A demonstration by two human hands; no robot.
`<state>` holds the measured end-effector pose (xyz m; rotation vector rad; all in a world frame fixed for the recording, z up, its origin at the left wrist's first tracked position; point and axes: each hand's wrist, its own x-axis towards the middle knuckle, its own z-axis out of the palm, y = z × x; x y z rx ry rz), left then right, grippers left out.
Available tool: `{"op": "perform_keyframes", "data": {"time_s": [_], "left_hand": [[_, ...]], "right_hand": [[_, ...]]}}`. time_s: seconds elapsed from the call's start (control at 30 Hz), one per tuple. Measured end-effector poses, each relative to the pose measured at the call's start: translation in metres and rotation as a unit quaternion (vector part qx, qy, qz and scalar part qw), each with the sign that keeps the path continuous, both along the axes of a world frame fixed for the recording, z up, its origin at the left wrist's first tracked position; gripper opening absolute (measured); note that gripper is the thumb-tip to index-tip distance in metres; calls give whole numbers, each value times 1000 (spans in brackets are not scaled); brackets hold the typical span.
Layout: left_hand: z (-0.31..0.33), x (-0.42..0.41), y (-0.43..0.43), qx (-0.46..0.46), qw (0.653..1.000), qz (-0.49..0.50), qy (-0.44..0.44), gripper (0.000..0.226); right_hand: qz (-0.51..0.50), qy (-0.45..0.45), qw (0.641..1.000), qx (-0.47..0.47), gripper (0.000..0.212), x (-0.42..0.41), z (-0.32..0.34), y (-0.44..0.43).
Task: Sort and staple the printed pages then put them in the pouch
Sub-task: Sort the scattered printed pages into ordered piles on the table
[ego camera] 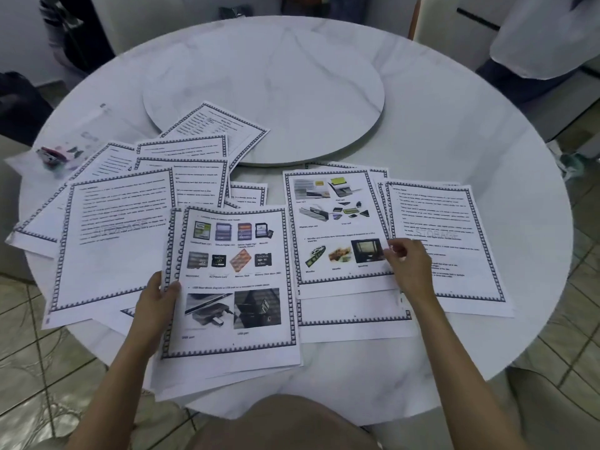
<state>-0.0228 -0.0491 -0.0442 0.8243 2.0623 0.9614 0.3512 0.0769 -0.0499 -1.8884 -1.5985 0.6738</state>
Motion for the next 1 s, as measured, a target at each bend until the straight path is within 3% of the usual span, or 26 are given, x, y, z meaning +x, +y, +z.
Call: {"op": "perform_keyframes", "data": {"time_s": [0.27,0.87,1.0], "left_hand": [[3,7,1,3,1000,-13,10,32],[25,2,-1,57,998,-21,32,29],[25,-6,-2,61,998,-9,24,29]], "right_hand": [[-5,-77,997,-19,32,17,-7,1],[13,-126,991,-30,32,16,-13,-1],[11,-158,986,-56,46,0,-7,3]]}}
